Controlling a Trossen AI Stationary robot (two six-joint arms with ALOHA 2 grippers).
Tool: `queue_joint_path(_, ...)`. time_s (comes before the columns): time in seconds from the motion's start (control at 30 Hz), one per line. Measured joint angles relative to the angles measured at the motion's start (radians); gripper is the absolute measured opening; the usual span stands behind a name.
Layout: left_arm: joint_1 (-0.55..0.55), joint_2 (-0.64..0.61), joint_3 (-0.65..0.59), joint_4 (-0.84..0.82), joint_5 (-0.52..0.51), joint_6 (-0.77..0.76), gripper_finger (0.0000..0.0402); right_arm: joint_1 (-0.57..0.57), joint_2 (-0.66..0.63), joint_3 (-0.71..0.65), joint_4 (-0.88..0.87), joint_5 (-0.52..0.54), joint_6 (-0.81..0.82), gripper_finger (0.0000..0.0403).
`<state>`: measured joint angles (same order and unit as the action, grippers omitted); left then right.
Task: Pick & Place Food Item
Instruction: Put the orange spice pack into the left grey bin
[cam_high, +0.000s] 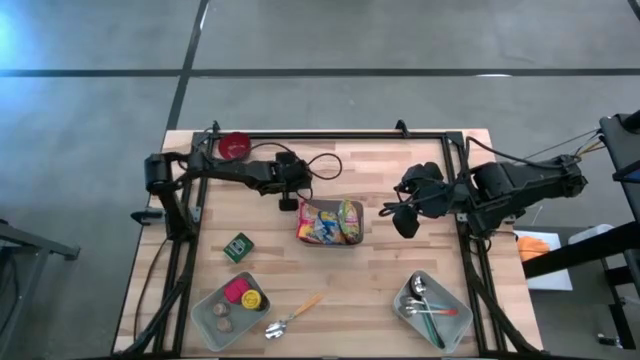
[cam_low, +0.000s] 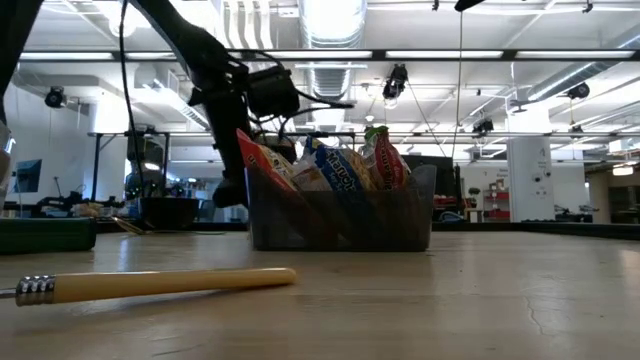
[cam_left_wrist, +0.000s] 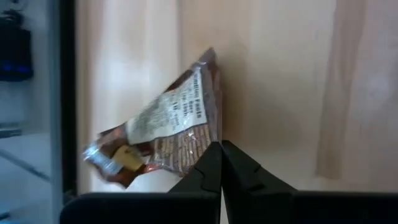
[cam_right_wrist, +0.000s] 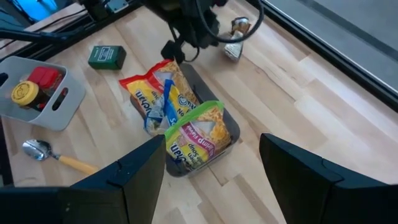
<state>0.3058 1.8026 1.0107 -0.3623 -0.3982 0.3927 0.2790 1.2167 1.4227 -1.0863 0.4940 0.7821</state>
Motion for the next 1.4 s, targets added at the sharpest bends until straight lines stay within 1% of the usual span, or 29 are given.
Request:
queue_joint_path(0.1,0.0,-0.039,-0.001,-0.043,-0.024,0.011,0.0003,0.0,0.0,0.0,0.0,-0.003,0.0,0.0256)
queue_joint_path(0.17,0.0,-0.07,-0.001,-0.063,-0.019,0.057,0.0003,0.0,0.0,0.0,0.001,-0.003,0.0,0.0256)
queue_joint_path(0.2,-0.001,-0.085,-0.001,-0.078,-0.005,0.086,0.0002,0.0,0.0,0.0,0.0,-0.003,0.0,0.0256)
queue_joint_path(0.27,-0.002,-0.118,-0.002,-0.092,0.056,0.121,0.0001,0.0,0.0,0.0,0.001,-0.004,0.0,0.0256)
queue_joint_path(0.33,-0.003,-0.153,-0.002,-0.086,0.082,0.108,0.0001,0.0,0.0,0.0,0.003,-0.006,0.0,0.0256)
queue_joint_path(0.53,0.002,-0.254,0.0,-0.096,0.095,0.007,0.0,0.0,0.0,0.0,0.005,-0.006,-0.001,0.0256)
queue_joint_path(1.07,-0.004,-0.585,0.001,-0.246,0.134,-0.325,0.0,0.0,0.0,0.0,0.029,-0.001,-0.035,0.0256)
queue_joint_path(1.2,-0.026,-0.67,0.006,-0.287,0.151,-0.399,0.0,-0.001,0.0,0.0,0.03,0.003,-0.046,0.0256)
queue_joint_path(1.3,-0.05,-0.715,0.028,-0.34,0.18,-0.47,0.0,-0.002,0.0,0.0,0.033,0.003,-0.063,0.0256)
queue_joint_path(1.4,-0.089,-0.752,0.062,-0.39,0.227,-0.509,0.0,-0.002,0.0,0.0,0.05,0.003,-0.085,0.0256)
